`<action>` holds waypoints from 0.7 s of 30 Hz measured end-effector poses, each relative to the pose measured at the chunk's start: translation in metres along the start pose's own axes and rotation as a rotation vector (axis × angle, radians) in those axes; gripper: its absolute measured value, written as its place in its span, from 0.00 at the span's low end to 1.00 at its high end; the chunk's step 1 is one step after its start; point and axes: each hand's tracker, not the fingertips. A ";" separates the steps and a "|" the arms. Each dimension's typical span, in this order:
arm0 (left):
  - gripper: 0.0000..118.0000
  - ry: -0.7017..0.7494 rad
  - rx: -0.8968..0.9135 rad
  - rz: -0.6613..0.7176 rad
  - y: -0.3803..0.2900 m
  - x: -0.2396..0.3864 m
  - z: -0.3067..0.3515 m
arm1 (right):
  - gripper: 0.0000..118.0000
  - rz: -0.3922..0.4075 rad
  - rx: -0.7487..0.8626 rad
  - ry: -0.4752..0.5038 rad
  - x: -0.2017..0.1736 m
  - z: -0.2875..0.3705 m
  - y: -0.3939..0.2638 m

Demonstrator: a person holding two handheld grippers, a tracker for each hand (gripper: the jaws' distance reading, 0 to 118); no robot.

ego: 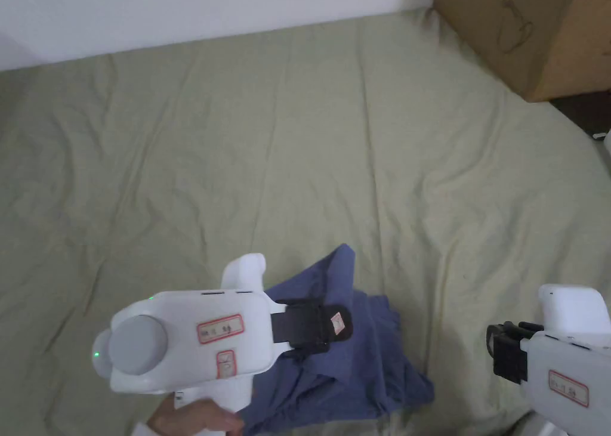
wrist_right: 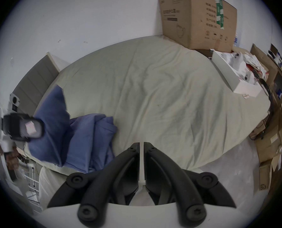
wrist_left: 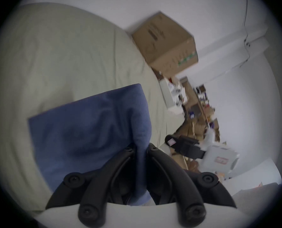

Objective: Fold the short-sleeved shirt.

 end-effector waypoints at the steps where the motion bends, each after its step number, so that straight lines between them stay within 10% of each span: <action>1: 0.09 0.012 -0.039 0.007 0.001 -0.012 -0.019 | 0.04 -0.020 -0.003 -0.008 0.006 -0.001 -0.001; 3: 0.28 0.057 -0.121 0.015 0.000 -0.016 -0.044 | 0.04 -0.050 -0.015 -0.018 0.017 -0.003 -0.004; 5: 0.93 0.036 -0.127 0.013 -0.001 -0.018 -0.054 | 0.04 -0.072 -0.023 -0.028 0.026 -0.005 -0.007; 6: 1.00 0.038 -0.122 0.025 -0.002 -0.019 -0.053 | 0.04 -0.079 -0.027 -0.028 0.029 -0.005 -0.008; 11: 0.90 0.037 0.030 0.127 0.009 -0.028 -0.002 | 0.04 -0.095 -0.037 -0.027 0.034 -0.009 -0.012; 15: 0.60 0.092 0.124 0.127 0.006 -0.037 0.035 | 0.04 -0.095 -0.037 -0.006 0.029 -0.011 -0.015; 17: 0.18 0.188 0.128 0.127 -0.001 -0.041 0.039 | 0.04 -0.090 -0.036 0.006 0.026 -0.012 -0.016; 21: 0.06 0.216 0.074 0.148 -0.014 -0.052 0.024 | 0.04 -0.082 -0.041 0.018 0.023 -0.014 -0.016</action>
